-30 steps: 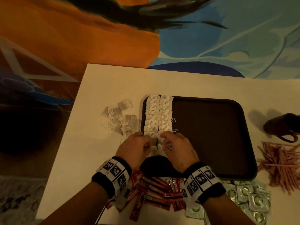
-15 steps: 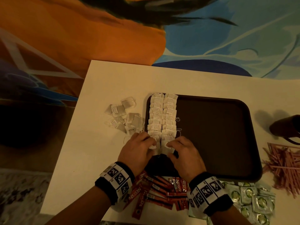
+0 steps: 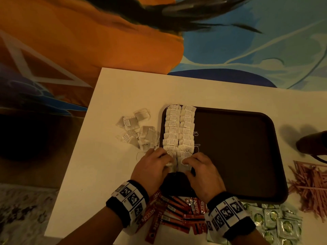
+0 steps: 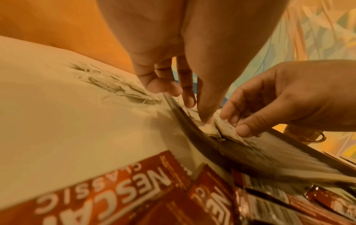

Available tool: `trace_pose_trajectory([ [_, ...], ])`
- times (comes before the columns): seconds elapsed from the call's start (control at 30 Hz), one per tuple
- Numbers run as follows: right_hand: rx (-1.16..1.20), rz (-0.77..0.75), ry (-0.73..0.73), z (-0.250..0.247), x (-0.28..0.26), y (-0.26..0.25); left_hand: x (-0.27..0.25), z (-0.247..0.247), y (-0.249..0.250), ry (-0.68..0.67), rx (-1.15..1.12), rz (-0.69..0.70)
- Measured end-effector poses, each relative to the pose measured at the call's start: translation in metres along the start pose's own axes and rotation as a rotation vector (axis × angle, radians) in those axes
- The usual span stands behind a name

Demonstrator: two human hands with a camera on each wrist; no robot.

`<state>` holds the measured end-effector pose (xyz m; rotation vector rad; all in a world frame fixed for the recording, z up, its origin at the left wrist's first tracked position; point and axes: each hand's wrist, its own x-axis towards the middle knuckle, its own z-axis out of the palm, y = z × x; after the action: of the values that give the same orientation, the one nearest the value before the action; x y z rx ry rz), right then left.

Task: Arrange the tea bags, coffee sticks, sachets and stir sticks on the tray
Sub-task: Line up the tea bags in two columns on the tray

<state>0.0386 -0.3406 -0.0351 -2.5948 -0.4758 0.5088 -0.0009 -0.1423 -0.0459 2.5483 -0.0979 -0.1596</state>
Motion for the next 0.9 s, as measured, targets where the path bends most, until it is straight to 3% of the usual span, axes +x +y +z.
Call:
trace_pose_trajectory([
  [0.23, 0.028, -0.035, 0.061, -0.013, 0.017, -0.024, 0.001, -0.023, -0.018, 0.082, -0.045, -0.064],
  [0.4, 0.021, -0.089, 0.005, -0.014, 0.047, -0.057, 0.004, -0.049, -0.059, 0.165, -0.028, -0.176],
  [0.6, -0.110, -0.089, -0.093, -0.002, 0.080, -0.097, 0.015, -0.066, -0.108, 0.117, 0.077, -0.303],
  [0.9, -0.335, -0.081, -0.094, 0.021, 0.093, -0.110, 0.049, -0.084, -0.106, 0.098, 0.070, -0.386],
])
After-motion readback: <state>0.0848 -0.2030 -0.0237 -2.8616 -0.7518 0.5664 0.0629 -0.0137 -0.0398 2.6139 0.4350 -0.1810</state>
